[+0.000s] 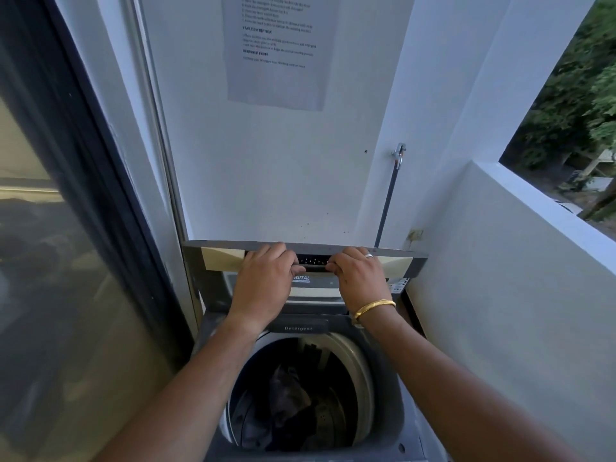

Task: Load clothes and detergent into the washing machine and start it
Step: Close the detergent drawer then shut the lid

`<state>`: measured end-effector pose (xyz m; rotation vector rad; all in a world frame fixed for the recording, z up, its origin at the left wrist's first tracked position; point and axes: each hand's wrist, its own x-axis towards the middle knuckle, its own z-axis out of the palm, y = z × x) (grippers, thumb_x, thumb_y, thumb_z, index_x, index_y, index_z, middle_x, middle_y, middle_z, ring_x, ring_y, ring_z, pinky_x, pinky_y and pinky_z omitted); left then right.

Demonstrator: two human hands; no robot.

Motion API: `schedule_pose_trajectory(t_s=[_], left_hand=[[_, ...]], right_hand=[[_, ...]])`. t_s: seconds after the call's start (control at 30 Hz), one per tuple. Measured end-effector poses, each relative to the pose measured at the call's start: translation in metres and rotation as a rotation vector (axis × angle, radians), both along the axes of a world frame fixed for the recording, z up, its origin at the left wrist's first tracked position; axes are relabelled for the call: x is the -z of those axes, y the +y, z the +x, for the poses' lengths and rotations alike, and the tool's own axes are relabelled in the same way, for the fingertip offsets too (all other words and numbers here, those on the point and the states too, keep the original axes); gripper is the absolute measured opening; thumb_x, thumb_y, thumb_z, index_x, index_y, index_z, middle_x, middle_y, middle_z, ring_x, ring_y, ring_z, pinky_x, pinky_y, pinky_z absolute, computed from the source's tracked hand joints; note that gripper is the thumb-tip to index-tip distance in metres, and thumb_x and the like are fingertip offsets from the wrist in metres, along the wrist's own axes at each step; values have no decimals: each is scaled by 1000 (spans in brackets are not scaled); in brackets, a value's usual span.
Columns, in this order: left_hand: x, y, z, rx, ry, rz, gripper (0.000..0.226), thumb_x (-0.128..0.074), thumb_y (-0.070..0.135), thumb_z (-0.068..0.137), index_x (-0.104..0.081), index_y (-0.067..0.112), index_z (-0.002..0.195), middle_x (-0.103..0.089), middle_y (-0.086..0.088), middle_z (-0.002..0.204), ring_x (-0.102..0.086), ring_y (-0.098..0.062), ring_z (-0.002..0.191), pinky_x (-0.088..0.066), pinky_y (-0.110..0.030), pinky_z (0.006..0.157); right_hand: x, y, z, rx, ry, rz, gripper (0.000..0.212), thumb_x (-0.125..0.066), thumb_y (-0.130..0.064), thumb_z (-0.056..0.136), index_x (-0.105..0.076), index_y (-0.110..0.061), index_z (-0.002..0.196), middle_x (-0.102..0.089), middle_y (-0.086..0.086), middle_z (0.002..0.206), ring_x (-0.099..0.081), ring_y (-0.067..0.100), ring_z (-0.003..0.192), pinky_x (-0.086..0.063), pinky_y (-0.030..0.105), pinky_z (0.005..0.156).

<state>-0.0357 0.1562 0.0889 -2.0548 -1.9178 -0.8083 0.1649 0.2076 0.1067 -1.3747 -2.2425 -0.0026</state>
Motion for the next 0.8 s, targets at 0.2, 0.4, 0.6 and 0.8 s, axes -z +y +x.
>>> schedule_pose_trajectory(t_s=[0.2,0.4,0.6,0.8], left_hand=[[1,-33,4,28,-8,4,27,-66,44,109,-74,22,96,-67,9,94,-61,-18,89,-51,-40,85],[6,-76,22,-32,2,-38,32,-49,40,116,-66,22,95,-64,8,95,-62,-22,94,-46,-43,86],[41,-135,39,-64,-59,-267,39,-35,43,115,-65,27,96,-67,10,100,-66,-22,101,-45,-44,91],[110,-179,54,-83,-91,-537,44,-29,42,115,-68,25,101,-66,12,106,-66,-21,110,-48,-47,106]], right_hand=[[8,-34,15,-37,0,39,14,-64,-8,100,-71,-20,97,-69,1,95,-59,28,91,-40,40,78],[16,-71,26,-80,0,-14,23,-57,1,98,-66,-19,102,-65,3,100,-57,30,97,-34,39,83],[59,-121,40,-104,-36,-172,23,-49,-6,103,-65,-22,103,-65,2,104,-54,29,102,-25,37,83],[124,-168,49,-111,-131,-387,25,-42,-11,108,-64,-22,110,-65,2,110,-57,28,109,-33,39,86]])
